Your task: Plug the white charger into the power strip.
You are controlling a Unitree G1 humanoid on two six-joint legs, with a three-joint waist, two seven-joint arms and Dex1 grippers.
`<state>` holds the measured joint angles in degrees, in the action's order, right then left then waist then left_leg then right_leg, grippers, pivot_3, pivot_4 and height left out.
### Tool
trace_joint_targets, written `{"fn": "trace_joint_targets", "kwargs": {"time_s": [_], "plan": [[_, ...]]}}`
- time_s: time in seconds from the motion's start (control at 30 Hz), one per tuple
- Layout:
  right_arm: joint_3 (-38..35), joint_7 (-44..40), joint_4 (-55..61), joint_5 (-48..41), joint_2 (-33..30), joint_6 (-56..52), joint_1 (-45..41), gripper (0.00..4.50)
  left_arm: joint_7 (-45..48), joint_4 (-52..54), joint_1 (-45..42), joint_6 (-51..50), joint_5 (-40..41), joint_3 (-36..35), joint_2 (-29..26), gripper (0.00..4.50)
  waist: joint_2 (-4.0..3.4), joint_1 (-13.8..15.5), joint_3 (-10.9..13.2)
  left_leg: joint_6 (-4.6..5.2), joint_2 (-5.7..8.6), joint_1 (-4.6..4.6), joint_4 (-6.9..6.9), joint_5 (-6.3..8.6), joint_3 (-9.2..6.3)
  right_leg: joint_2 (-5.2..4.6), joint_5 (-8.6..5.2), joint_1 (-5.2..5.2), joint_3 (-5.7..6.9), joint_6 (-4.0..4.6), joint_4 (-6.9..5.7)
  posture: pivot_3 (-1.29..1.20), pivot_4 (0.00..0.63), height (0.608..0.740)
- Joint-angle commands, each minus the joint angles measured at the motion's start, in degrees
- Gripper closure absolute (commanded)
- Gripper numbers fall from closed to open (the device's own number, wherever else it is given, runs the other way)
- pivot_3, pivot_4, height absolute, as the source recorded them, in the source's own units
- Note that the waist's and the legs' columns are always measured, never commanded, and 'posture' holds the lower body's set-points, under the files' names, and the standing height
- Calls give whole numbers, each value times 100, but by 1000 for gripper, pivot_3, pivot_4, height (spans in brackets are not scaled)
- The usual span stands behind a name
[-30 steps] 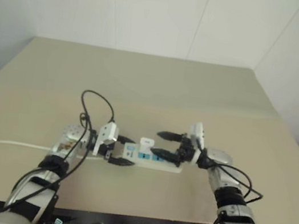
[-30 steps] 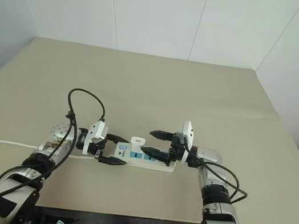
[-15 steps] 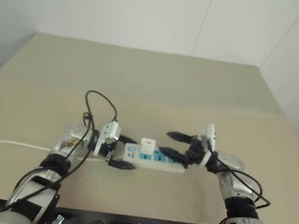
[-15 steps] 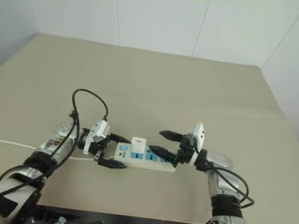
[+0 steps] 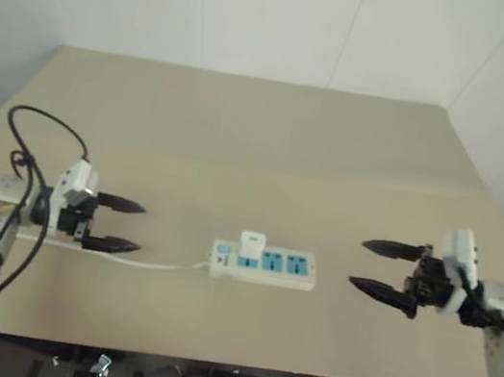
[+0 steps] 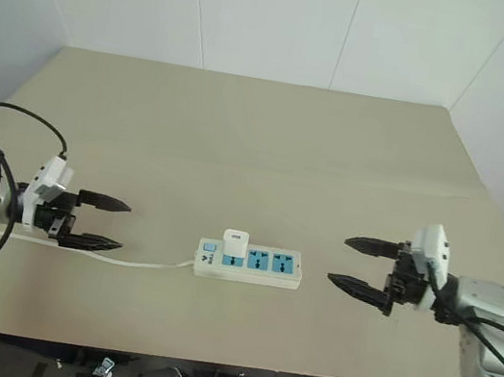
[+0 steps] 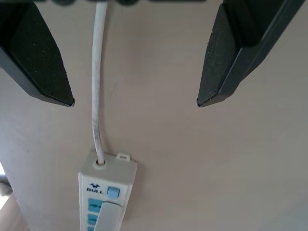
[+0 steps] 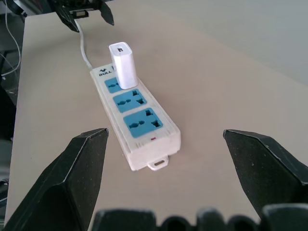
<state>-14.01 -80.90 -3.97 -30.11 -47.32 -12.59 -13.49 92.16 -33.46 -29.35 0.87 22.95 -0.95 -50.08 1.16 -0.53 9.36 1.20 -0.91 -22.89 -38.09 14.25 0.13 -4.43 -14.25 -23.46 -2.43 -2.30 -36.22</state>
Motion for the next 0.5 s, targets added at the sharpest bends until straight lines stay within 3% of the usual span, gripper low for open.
{"fn": "trace_joint_targets", "kwargs": {"time_s": [0.03,0.3,0.5], "plan": [[-342,-89,263,-34,-358,112,292,0,34,135,-9,63,146,-169,-45,51,3,3,2,0,-1,2,-3,0,6,1,0,8,7,0,2,0,150,740],[-530,40,458,-74,-607,66,603,0,29,330,-36,-66,77,-192,206,51,5,-27,3,0,-1,2,-10,0,9,2,0,8,3,-1,-2,0,150,740],[-696,128,789,-604,-994,-1051,748,0,34,224,-246,-82,24,-113,225,51,6,-14,3,0,-1,-2,-15,0,8,2,1,9,5,-2,-2,0,150,740]]}}
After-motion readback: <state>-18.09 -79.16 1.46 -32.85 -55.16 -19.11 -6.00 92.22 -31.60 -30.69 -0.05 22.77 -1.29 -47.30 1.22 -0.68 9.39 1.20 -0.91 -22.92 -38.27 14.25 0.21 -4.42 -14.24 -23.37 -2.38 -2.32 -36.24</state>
